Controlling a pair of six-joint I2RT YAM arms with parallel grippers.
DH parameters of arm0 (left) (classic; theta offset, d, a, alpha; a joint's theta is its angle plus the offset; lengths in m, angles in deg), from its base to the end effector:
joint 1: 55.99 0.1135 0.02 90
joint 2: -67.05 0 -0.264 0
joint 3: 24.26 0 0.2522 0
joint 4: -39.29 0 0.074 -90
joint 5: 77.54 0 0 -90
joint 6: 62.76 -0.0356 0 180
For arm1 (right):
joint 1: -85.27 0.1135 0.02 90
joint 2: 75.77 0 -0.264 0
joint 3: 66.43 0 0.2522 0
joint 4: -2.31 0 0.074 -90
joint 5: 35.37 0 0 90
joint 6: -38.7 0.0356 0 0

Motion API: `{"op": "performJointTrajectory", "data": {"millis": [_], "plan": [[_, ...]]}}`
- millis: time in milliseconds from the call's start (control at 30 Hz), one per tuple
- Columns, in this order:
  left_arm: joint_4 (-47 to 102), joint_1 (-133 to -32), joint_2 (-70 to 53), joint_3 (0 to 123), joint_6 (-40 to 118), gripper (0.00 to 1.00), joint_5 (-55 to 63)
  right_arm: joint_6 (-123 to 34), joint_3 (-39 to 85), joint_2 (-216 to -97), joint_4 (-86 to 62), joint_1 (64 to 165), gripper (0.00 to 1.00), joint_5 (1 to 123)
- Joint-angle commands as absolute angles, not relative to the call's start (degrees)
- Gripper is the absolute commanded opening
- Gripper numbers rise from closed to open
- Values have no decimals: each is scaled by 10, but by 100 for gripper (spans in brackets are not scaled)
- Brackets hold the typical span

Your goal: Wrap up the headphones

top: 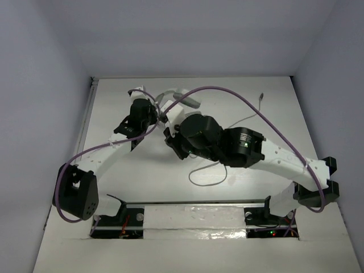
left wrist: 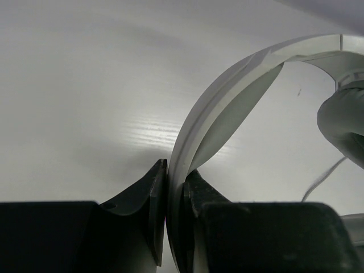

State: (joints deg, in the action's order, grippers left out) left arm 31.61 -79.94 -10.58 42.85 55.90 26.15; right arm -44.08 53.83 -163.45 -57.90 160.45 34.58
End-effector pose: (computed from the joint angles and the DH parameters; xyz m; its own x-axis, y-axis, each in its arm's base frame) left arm 0.2909 -0.1200 0.2914 -0.3411 -0.3584 -0.8690 0.0289 0.9200 -0.3908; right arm 0.0929 0.3033 0.4633 -0.2221 -0.3777 -0.8989 -0.8090 0.5860 -0.0464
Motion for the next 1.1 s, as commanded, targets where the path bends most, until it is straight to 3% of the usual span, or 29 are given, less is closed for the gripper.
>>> {"op": "performJointTrajectory", "data": {"millis": [0,467,1067], "plan": [[412,-796,-59,411,521,0,217,-481,546,-1611,-601,1576,0,313],[360,-851,-22,399,449,0,127,-533,464,-1599,-517,1428,0,292],[186,-856,2,510,382,0,157,-492,366,-1565,-442,1309,0,233]]}}
